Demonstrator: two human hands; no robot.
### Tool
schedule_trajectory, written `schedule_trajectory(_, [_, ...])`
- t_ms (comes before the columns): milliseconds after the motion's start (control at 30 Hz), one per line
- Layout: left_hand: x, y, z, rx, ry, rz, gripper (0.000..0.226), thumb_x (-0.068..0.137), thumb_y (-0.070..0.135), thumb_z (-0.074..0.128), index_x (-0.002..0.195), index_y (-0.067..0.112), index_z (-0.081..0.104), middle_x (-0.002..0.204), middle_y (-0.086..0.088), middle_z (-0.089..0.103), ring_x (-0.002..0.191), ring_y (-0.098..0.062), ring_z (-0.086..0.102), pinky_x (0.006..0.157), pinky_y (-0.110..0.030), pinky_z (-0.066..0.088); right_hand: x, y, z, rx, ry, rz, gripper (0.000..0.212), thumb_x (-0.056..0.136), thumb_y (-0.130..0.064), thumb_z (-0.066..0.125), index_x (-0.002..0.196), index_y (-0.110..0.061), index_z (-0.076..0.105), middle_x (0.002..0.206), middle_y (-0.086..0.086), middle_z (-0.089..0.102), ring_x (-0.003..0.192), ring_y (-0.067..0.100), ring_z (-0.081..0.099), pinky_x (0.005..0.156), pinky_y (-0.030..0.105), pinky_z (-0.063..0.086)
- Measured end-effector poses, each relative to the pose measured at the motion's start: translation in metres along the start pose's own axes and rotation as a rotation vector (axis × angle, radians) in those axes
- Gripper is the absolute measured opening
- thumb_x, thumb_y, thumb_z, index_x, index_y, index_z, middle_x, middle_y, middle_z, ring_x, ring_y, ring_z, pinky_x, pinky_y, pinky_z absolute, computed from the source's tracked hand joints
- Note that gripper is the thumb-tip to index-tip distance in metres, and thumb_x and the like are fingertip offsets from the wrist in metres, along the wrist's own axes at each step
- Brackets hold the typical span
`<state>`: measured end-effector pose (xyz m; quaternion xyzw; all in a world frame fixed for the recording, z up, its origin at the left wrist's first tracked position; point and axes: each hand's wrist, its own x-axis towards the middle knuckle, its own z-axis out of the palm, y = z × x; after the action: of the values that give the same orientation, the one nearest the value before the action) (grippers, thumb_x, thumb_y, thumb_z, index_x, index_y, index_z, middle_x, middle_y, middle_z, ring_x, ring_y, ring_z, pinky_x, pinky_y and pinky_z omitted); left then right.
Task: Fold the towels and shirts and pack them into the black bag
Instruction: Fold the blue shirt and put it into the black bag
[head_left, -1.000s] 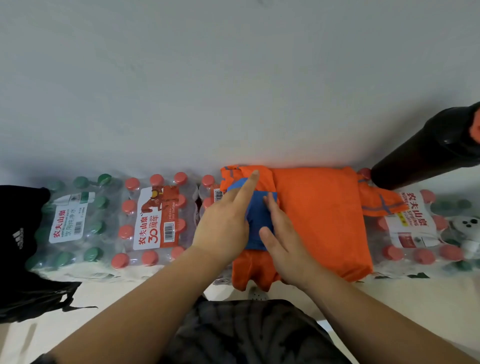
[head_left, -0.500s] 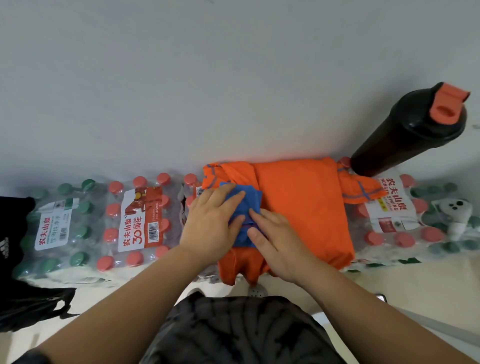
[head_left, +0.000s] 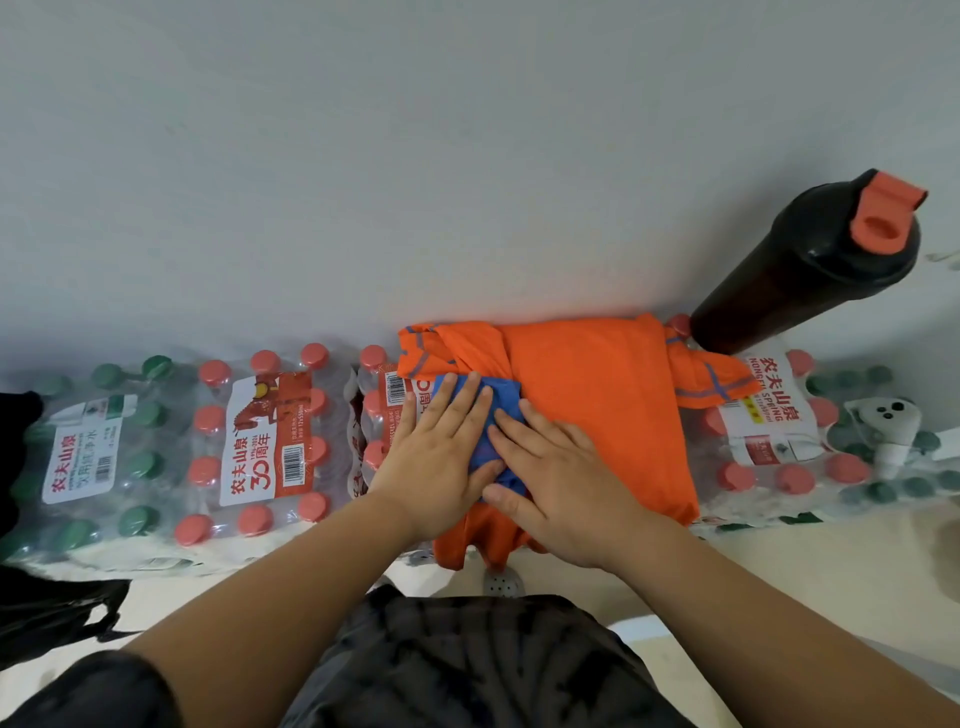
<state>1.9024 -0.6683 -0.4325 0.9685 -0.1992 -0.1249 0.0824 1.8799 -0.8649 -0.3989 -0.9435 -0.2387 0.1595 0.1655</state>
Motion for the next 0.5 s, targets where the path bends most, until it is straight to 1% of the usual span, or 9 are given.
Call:
schedule_trajectory(67, [-0.003,-0.002,-0.003,-0.167,0.032,0.008,0.080,0.094,0.065,0.017,0.157,0.024,-0.010,0.165,0.006,-0.020,0.150,-0.011,-0.024,0.125,-0.047,-0.002,-0.002,0.002,0.004,-0.013,-0.046,-0.005,0.094,0.085,-0.080,-0.006,0.160,-0.027,0.015,0.167,-0.011,0.003,0.153,0.010,-0.010,0.124,0.040,0.005])
schedule_trajectory(133, [-0.010,-0.006,-0.007,-0.399,0.144,-0.004,0.075,0.096,0.055,0.032,0.160,0.024,0.005,0.167,0.004,-0.009,0.153,-0.011,-0.011,0.125,-0.041,0.004,-0.004,0.007,0.007,-0.036,-0.058,-0.007,0.091,0.085,-0.080,-0.004,0.160,-0.030,0.012,0.167,-0.013,0.002,0.153,0.011,-0.010,0.124,0.041,0.006])
schedule_trajectory(200, [-0.018,-0.008,-0.012,-0.519,0.272,-0.145,0.069,0.095,0.048,0.044,0.157,0.028,0.023,0.166,0.001,0.015,0.152,-0.014,0.012,0.123,-0.036,0.017,-0.006,0.010,0.008,-0.035,-0.044,0.002,0.089,0.086,-0.080,-0.003,0.159,-0.032,0.015,0.167,-0.013,0.008,0.154,0.013,-0.005,0.123,0.042,0.010])
schedule_trajectory(233, [-0.020,-0.008,-0.015,-0.536,0.312,-0.239,0.067,0.093,0.047,0.050,0.154,0.030,0.030,0.158,0.000,0.032,0.145,-0.016,0.029,0.119,-0.037,0.027,-0.006,0.011,0.007,-0.018,-0.023,0.008,0.090,0.086,-0.080,-0.004,0.158,-0.033,0.020,0.166,-0.013,0.013,0.154,0.014,-0.001,0.122,0.042,0.013])
schedule_trajectory(300, [-0.019,-0.005,-0.023,-0.613,0.291,-0.373,0.069,0.087,0.045,0.066,0.148,0.031,0.038,0.132,0.001,0.056,0.116,-0.015,0.054,0.097,-0.031,0.047,-0.004,0.011,0.006,0.034,0.029,0.017,0.091,0.086,-0.081,-0.005,0.155,-0.034,0.032,0.163,-0.013,0.024,0.154,0.014,0.007,0.120,0.042,0.016])
schedule_trajectory(333, [-0.017,-0.003,-0.025,-0.672,0.245,-0.402,0.073,0.084,0.041,0.073,0.147,0.031,0.038,0.121,0.003,0.060,0.104,-0.013,0.058,0.086,-0.025,0.049,-0.002,0.010,0.005,0.054,0.052,0.022,0.090,0.087,-0.081,-0.002,0.152,-0.034,0.037,0.162,-0.013,0.028,0.153,0.014,0.011,0.119,0.040,0.016])
schedule_trajectory(367, [-0.015,-0.002,-0.027,-0.709,0.203,-0.411,0.078,0.081,0.039,0.077,0.147,0.032,0.036,0.117,0.003,0.062,0.097,-0.012,0.060,0.080,-0.022,0.050,0.000,0.010,0.006,0.071,0.072,0.028,0.086,0.088,-0.080,0.004,0.150,-0.033,0.042,0.160,-0.012,0.033,0.152,0.014,0.015,0.117,0.039,0.017])
schedule_trajectory(433, [-0.010,-0.002,-0.028,-0.724,0.156,-0.401,0.085,0.078,0.037,0.079,0.148,0.038,0.031,0.123,0.001,0.063,0.101,-0.015,0.064,0.084,-0.031,0.055,0.004,0.009,0.007,0.106,0.107,0.043,0.076,0.091,-0.074,0.016,0.146,-0.032,0.049,0.156,-0.012,0.040,0.149,0.013,0.022,0.117,0.037,0.019])
schedule_trajectory(500, [-0.007,0.000,-0.033,-0.741,0.118,-0.392,0.087,0.079,0.031,0.077,0.147,0.047,0.026,0.129,0.002,0.060,0.104,-0.017,0.065,0.087,-0.040,0.056,0.007,0.009,0.008,0.132,0.142,0.057,0.071,0.092,-0.069,0.021,0.141,-0.030,0.055,0.151,-0.012,0.046,0.145,0.014,0.028,0.118,0.038,0.023])
